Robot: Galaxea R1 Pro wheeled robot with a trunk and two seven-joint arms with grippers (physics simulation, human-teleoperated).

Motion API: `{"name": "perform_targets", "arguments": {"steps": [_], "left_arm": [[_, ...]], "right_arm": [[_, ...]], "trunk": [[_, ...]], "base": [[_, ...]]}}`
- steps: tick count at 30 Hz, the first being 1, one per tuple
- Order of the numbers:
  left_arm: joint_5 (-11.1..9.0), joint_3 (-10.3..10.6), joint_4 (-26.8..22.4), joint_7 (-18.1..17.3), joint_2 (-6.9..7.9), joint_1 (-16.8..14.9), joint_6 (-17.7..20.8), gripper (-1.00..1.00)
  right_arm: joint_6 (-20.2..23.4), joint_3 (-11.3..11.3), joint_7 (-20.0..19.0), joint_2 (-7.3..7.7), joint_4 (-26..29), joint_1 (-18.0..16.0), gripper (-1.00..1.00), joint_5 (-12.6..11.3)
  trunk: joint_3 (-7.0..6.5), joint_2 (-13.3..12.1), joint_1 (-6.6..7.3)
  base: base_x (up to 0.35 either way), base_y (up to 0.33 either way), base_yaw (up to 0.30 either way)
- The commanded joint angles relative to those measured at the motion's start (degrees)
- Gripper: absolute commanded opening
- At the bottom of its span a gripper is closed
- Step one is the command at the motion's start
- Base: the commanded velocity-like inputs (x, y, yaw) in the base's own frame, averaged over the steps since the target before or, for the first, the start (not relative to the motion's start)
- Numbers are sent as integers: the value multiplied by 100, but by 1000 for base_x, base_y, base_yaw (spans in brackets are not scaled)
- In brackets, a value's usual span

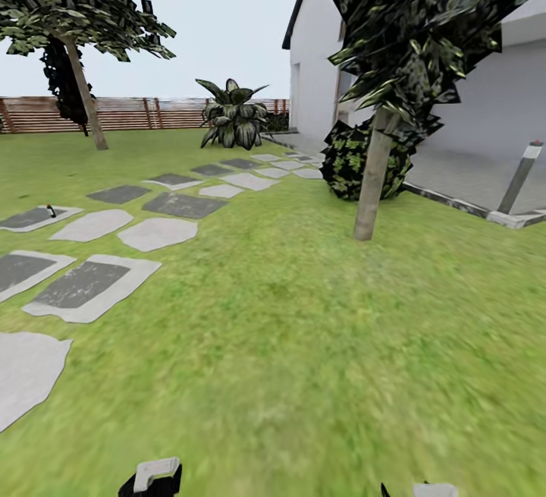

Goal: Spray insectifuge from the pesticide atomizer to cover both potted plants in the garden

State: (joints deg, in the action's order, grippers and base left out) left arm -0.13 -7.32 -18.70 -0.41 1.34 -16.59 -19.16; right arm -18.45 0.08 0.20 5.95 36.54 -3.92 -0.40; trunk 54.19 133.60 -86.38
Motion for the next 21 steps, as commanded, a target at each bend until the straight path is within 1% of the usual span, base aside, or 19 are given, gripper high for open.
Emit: {"name": "perform_targets", "arguments": {"steps": [1,4,5,6,8,11,16,18,21], "left_arm": [[12,0,-11,-7,-14,-50,-15,100],[39,33,-19,-16,-71,-421,7,100],[40,36,-12,-17,-75,-490,15,100],[41,41,8,-17,-71,-709,43,100],[39,45,31,-19,-50,-950,73,100],[39,54,40,-20,-35,-1027,76,100],[39,62,56,-20,3,-1010,66,100],[37,55,53,-17,6,-997,38,100],[15,22,56,-13,7,-982,20,100]], "right_arm": [[-14,1,4,4,51,-31,100,20],[-7,1,6,10,287,-353,100,90],[-6,1,6,10,306,-417,100,94],[-3,1,6,11,339,-631,100,102],[-1,1,7,11,360,-893,100,107],[-1,3,1,12,340,-993,100,109],[-7,4,-22,16,143,-1033,100,113],[-15,-9,-15,22,-92,-1039,100,111],[-17,-20,-6,26,-178,-1040,100,110]], "trunk": [[5,2,-2],[5,2,-2],[5,2,-2],[5,2,-2],[5,2,-2],[5,2,-2],[5,2,-2],[5,2,-2],[5,2,-2]], "base": [[331,30,0],[336,11,0],[337,5,0],[338,3,0],[339,1,0],[339,0,0],[338,2,0],[285,137,8],[215,219,105]]}}
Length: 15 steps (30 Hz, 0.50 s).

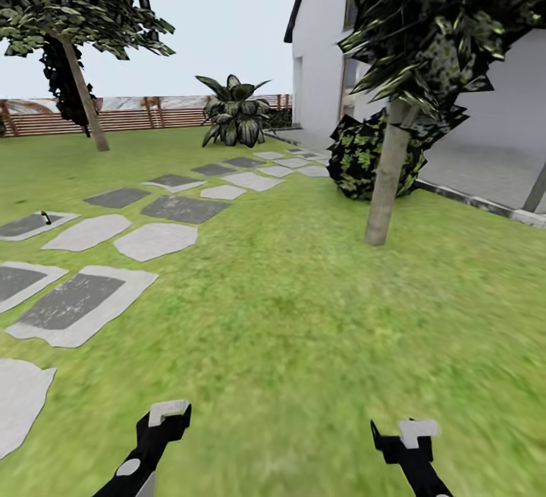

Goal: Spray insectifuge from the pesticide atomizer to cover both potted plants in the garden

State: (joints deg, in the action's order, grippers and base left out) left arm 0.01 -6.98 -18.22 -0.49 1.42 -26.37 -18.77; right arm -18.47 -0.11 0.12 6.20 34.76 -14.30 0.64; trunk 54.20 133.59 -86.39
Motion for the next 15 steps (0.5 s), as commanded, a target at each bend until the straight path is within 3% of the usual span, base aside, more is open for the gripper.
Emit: {"name": "perform_targets", "arguments": {"steps": [1,7,15], "left_arm": [[-9,-22,9,-4,-2,1,-25,100],[-11,-36,15,-3,7,71,-46,100],[-10,-48,3,-3,22,194,-65,100]], "right_arm": [[-16,-4,3,2,-27,-2,100,10],[-16,25,5,-6,-165,-2,100,15],[-16,37,5,-14,-256,-2,100,15]], "trunk": [[5,2,-1],[5,2,-1],[5,2,-1]], "base": [[160,266,212],[109,229,254],[10,22,272]]}}
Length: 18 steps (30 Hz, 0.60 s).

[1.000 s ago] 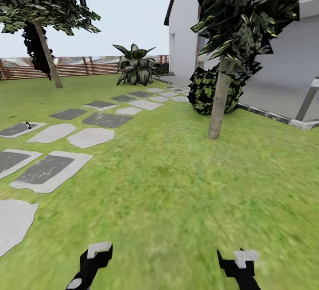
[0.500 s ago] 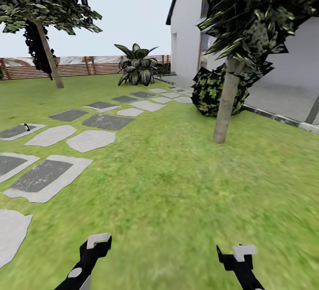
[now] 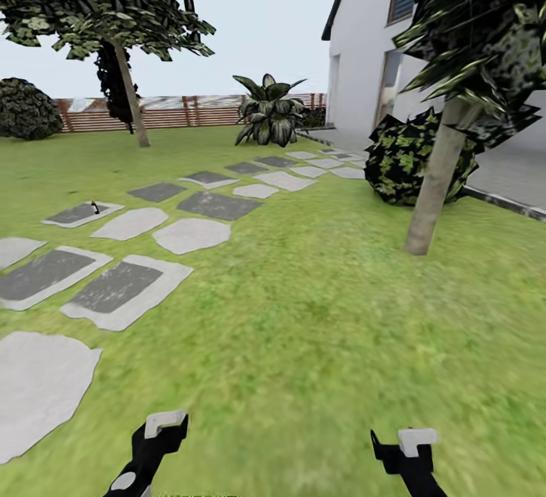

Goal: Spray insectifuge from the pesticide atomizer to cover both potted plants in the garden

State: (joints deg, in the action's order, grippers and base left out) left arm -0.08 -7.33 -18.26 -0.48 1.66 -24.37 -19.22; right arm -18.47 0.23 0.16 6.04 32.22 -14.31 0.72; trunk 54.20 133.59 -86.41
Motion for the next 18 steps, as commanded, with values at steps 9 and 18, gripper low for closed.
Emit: {"name": "perform_targets", "arguments": {"steps": [9,18], "left_arm": [[-15,-8,15,-5,-7,2,-20,100],[-21,-13,16,-5,-7,3,-20,100]], "right_arm": [[-16,3,2,-6,-14,-1,100,7],[-16,3,2,-10,-14,-1,100,7]], "trunk": [[5,2,1],[5,2,1]], "base": [[99,1,273],[322,21,273]]}}
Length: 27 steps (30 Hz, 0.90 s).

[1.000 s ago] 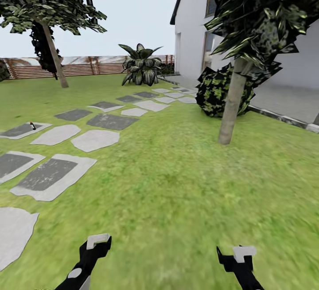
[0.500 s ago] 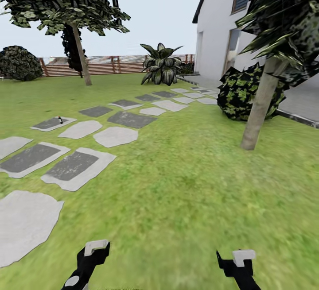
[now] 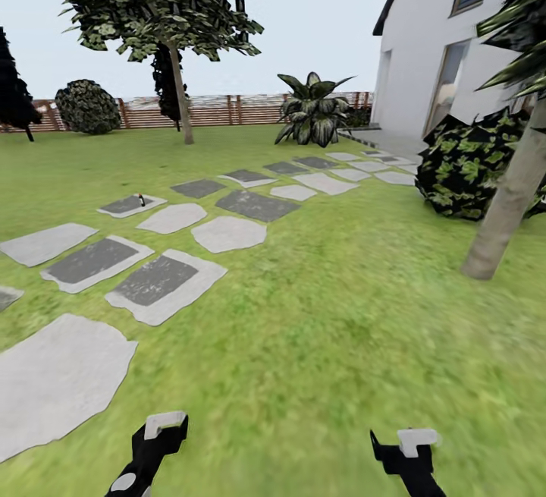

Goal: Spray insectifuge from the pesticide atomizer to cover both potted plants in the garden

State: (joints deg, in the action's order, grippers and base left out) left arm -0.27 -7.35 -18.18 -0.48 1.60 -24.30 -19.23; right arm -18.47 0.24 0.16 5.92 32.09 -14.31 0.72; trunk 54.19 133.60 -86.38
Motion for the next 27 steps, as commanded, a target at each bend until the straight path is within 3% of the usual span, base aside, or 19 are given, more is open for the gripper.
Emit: {"name": "perform_targets", "arguments": {"steps": [1,27], "left_arm": [[-4,-11,8,-5,-2,-5,-19,100],[-8,-3,16,-5,-10,-5,-13,100]], "right_arm": [[-16,3,2,1,-1,-1,100,7],[-16,9,-1,-3,-1,-1,100,7]], "trunk": [[5,2,-2],[5,2,-2]], "base": [[333,104,273],[327,137,244]]}}
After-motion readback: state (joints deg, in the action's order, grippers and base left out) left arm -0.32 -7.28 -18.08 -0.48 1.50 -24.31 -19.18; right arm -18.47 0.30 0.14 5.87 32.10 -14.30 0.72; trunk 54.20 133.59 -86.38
